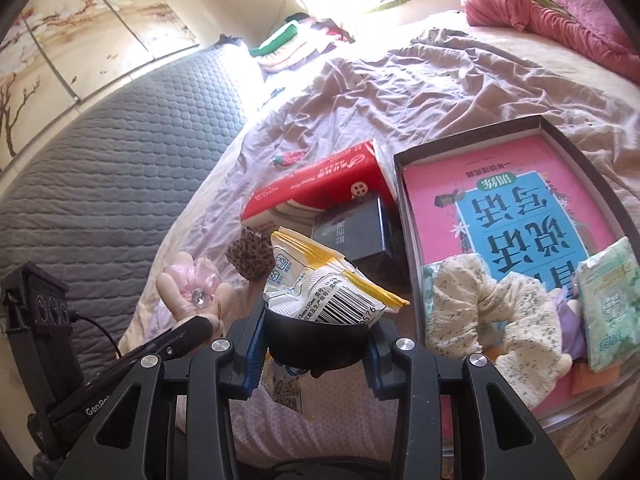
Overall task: Organize soft objects
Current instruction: 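Lift the bunny and snack packet and carry them over the pink tray, then lower both items into the tray and open both tools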
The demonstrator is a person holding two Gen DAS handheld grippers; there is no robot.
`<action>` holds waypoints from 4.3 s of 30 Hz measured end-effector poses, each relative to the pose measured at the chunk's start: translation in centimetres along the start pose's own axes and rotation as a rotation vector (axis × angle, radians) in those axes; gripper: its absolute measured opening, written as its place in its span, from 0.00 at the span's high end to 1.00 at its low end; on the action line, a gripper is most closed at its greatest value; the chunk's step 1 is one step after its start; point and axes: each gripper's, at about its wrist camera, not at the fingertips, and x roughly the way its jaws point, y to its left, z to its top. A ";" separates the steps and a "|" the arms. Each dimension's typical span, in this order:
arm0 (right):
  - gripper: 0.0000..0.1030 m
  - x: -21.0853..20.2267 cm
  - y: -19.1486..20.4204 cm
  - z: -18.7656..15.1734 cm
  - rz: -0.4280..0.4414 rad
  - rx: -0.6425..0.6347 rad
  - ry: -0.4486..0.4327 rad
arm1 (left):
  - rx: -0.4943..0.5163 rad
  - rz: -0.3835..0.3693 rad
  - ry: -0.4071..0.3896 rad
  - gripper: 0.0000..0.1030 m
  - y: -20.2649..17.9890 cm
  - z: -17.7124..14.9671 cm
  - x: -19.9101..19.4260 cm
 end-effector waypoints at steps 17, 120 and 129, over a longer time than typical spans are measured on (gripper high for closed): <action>0.60 -5.8 -3.2 1.4 0.008 0.070 -0.112 | 0.169 -0.023 -0.002 0.69 -8.1 -0.6 -2.3; 0.34 -8.5 -12.7 1.8 -0.313 0.042 -0.128 | 0.259 -0.152 0.285 0.39 -16.9 -0.7 10.8; 0.33 -10.8 -13.2 2.4 -0.316 0.087 -0.198 | 0.260 -0.145 0.267 0.36 -16.9 -0.7 10.1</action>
